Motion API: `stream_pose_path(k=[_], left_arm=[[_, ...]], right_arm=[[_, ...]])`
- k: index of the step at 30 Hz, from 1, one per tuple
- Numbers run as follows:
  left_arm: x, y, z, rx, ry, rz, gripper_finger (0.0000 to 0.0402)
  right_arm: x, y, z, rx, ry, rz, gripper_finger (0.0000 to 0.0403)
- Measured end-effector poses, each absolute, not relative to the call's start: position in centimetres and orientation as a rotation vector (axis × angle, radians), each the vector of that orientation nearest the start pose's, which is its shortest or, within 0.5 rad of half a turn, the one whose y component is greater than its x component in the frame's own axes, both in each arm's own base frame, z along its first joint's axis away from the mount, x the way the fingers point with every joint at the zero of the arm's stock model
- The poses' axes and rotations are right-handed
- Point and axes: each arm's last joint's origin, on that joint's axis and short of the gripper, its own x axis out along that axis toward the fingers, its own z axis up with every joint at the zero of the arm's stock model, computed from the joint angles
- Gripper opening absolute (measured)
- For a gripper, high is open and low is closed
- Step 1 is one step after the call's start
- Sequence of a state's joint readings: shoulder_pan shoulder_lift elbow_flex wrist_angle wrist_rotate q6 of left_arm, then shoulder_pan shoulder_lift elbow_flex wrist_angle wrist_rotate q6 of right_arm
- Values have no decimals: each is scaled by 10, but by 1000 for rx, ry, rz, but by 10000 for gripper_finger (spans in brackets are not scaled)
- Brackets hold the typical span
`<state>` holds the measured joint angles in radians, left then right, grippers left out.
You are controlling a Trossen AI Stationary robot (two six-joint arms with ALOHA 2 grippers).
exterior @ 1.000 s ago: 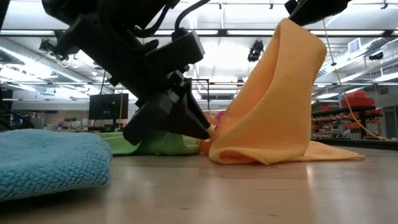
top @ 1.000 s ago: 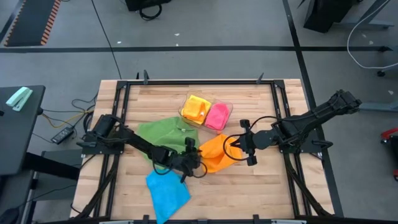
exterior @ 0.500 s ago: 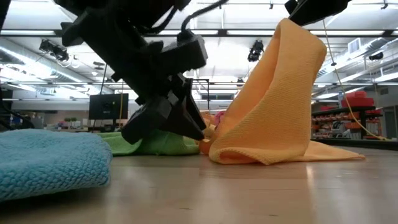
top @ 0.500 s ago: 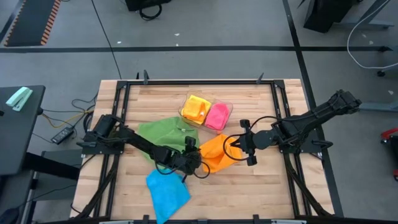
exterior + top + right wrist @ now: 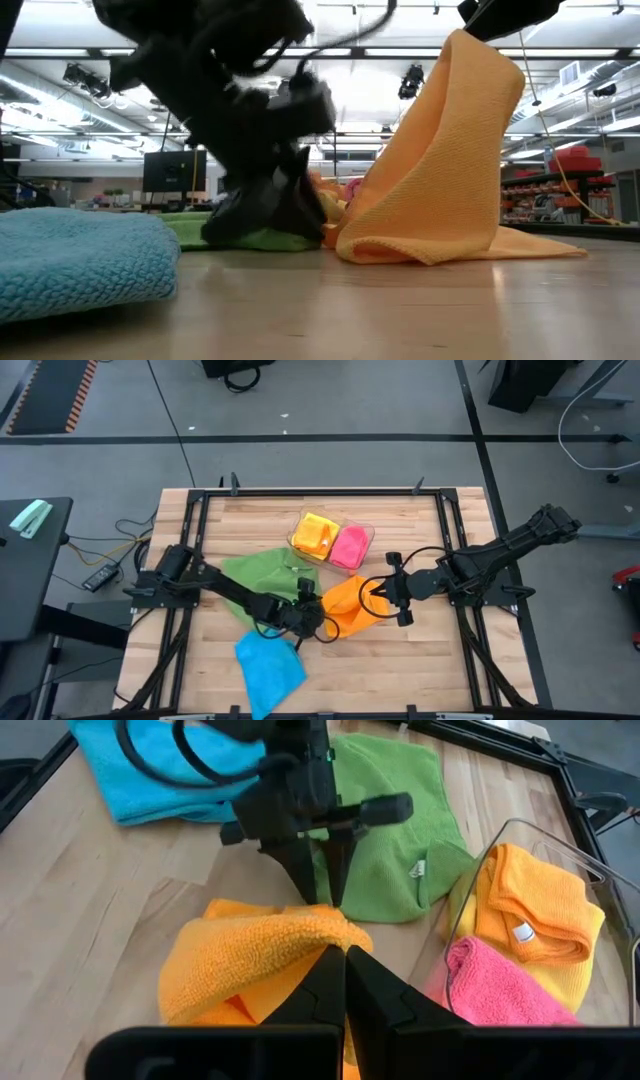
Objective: Fold microfiber towels
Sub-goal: Fold the orange microfiber cloth
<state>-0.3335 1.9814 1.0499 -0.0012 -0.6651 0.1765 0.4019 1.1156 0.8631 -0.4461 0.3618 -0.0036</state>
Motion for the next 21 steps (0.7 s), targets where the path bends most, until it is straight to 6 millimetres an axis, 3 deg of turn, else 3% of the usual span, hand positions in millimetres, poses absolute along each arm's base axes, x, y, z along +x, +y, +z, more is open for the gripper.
stream_pose_path(k=[13,17,21], left_arm=[[367,-91,105,604,842,270,113],[367,-94,105,632,839,256,82],[366,-95,107,639,839,248,24]], right_arm=[[214,80,277,-260,648,38,10],[214,80,277,-260,648,39,10],[214,80,277,-260,648,39,10]])
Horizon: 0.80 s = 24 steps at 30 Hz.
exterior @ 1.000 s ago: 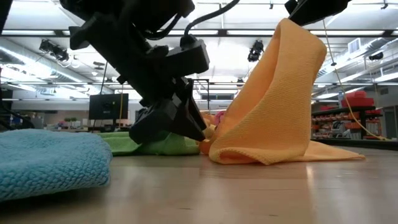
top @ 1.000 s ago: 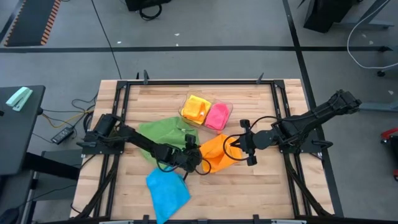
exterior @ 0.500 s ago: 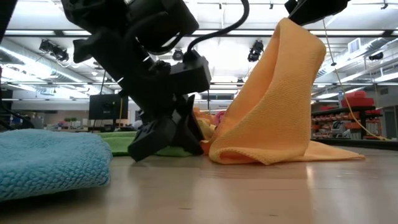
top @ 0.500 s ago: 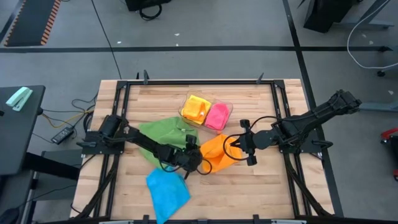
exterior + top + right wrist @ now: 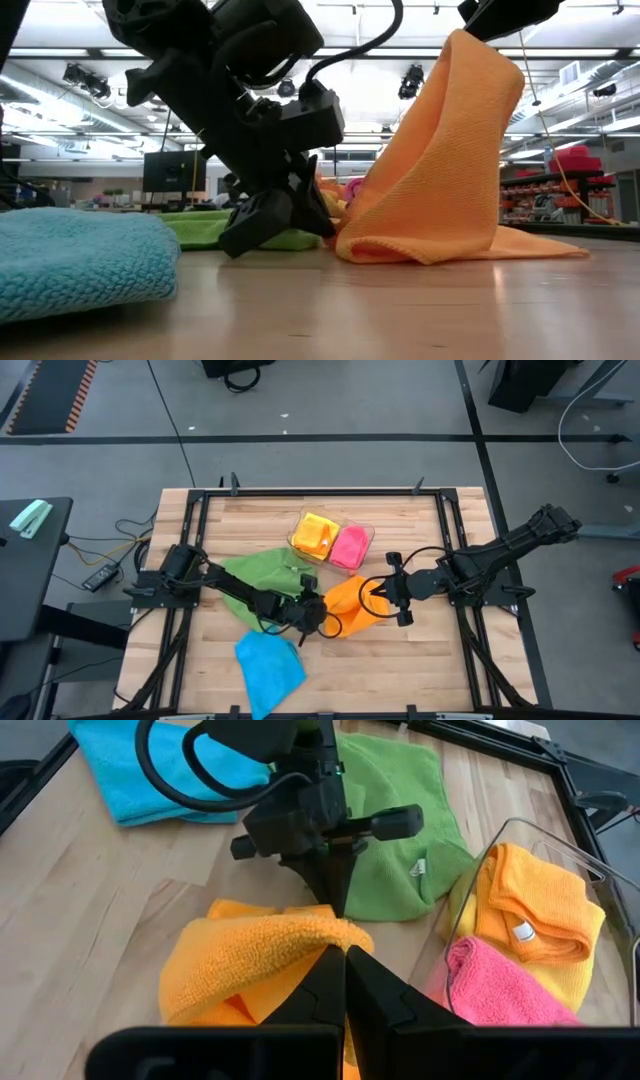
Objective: Fold microfiber towels
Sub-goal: Fold the orange microfiber cloth
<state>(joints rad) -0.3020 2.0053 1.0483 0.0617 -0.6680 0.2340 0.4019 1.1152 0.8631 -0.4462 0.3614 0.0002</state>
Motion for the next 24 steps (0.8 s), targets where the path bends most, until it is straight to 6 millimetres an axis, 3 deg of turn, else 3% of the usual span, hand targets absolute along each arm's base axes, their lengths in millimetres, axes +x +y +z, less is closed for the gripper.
stream_pose_path(k=[3,9,15,19,24], left_arm=[[364,-97,112,643,839,241,11],[348,-112,146,638,798,276,14],[337,-124,179,514,691,284,14],[332,-129,194,467,643,280,24],[326,-132,208,392,593,285,10]], right_arm=[[214,80,277,-260,649,39,10],[214,80,276,-269,657,40,10],[216,81,279,-274,622,47,10],[214,80,283,-270,601,42,10],[210,86,289,-269,567,62,10]])
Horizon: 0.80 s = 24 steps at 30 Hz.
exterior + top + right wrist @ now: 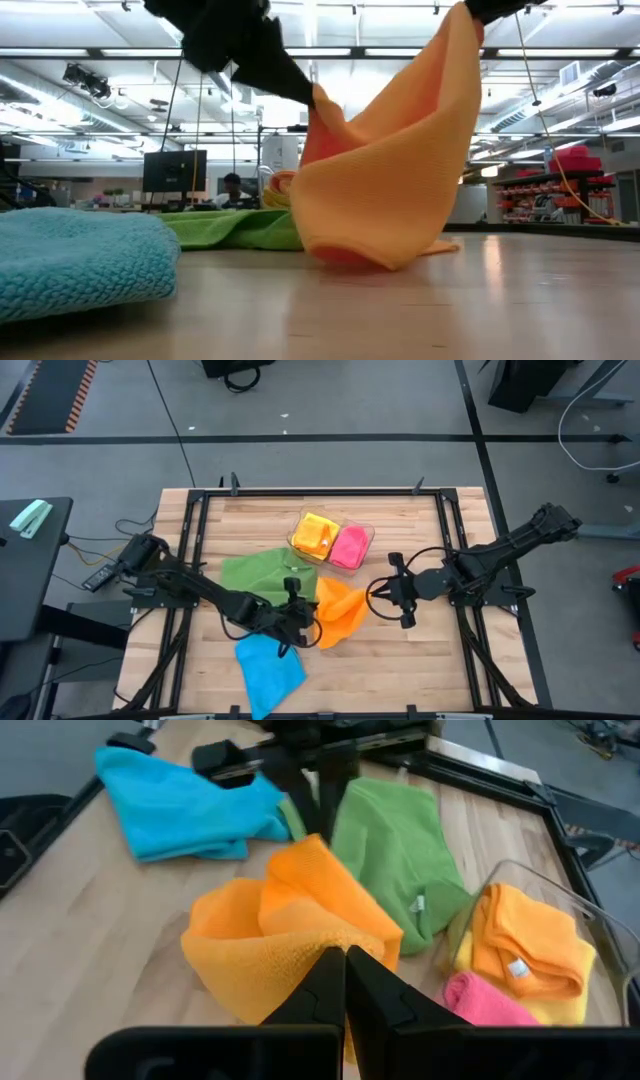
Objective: Fold microfiber towels
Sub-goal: Fold the orange microfiber cloth
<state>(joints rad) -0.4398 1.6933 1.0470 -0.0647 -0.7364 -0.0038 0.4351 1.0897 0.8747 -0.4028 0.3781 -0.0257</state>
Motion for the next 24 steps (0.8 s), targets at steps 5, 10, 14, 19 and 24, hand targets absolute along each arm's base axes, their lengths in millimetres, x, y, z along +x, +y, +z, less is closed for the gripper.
stream_pose_path(k=[5,10,14,19,24], left_arm=[[322,-134,221,305,543,295,15],[317,-141,233,269,482,271,29],[316,-152,242,268,405,233,16],[316,-164,255,265,281,191,7],[318,-171,271,210,134,145,32]], right_arm=[[206,94,290,-284,553,104,10],[197,100,299,-301,499,130,10],[189,104,310,-301,416,171,10],[184,111,319,-274,337,216,10],[182,117,324,-262,281,247,10]])
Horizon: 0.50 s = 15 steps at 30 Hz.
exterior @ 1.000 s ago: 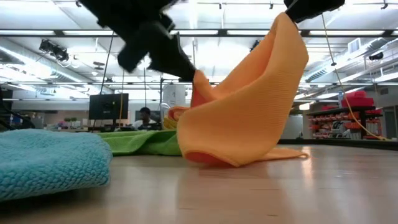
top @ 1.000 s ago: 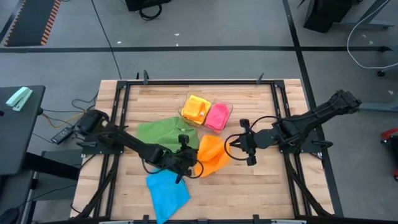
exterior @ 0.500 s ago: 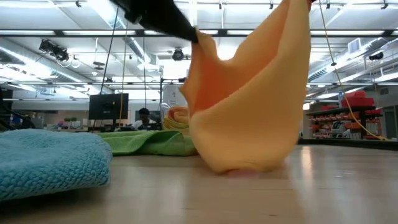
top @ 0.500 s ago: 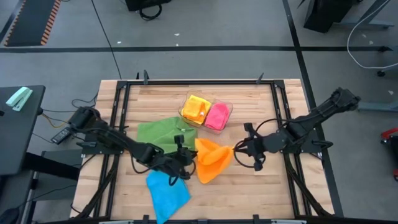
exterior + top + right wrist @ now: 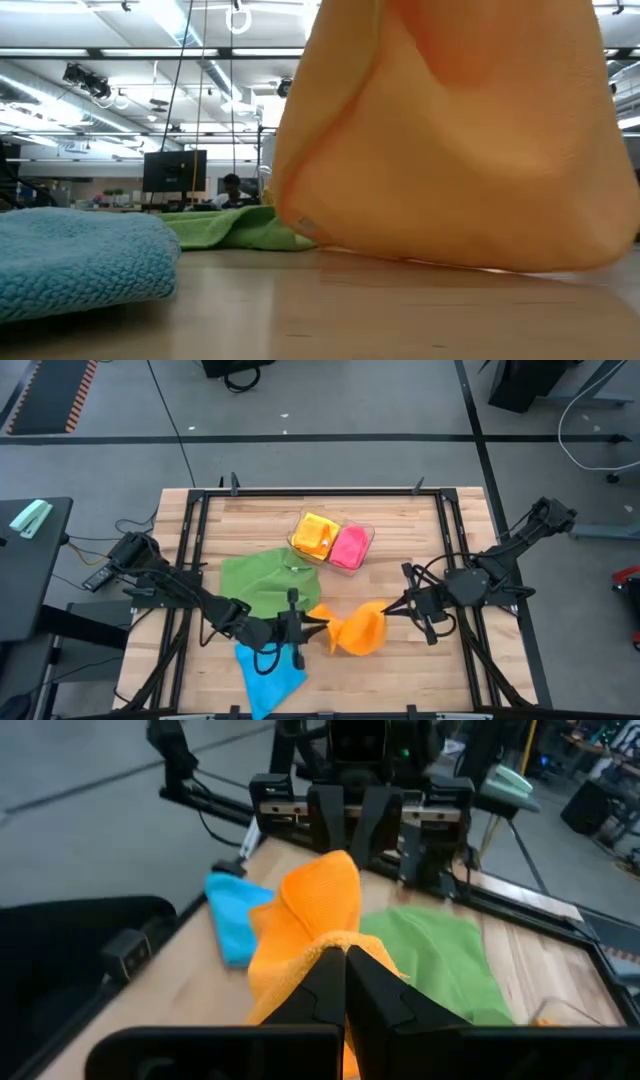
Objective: Fold microfiber towels
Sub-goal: Fold the orange microfiber cloth
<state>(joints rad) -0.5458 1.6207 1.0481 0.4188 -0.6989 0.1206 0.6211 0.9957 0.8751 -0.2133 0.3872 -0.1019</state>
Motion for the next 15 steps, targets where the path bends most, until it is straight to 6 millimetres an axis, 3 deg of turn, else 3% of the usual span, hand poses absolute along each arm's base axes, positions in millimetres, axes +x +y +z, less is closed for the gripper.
stream_pose_path(k=[4,10,15], left_arm=[[323,-166,277,152,79,81,37],[340,-149,267,73,72,116,15],[349,-138,257,13,95,151,8]], right_arm=[[177,122,340,-224,249,290,10],[166,125,377,-187,195,330,10],[162,122,384,-174,249,327,10]])
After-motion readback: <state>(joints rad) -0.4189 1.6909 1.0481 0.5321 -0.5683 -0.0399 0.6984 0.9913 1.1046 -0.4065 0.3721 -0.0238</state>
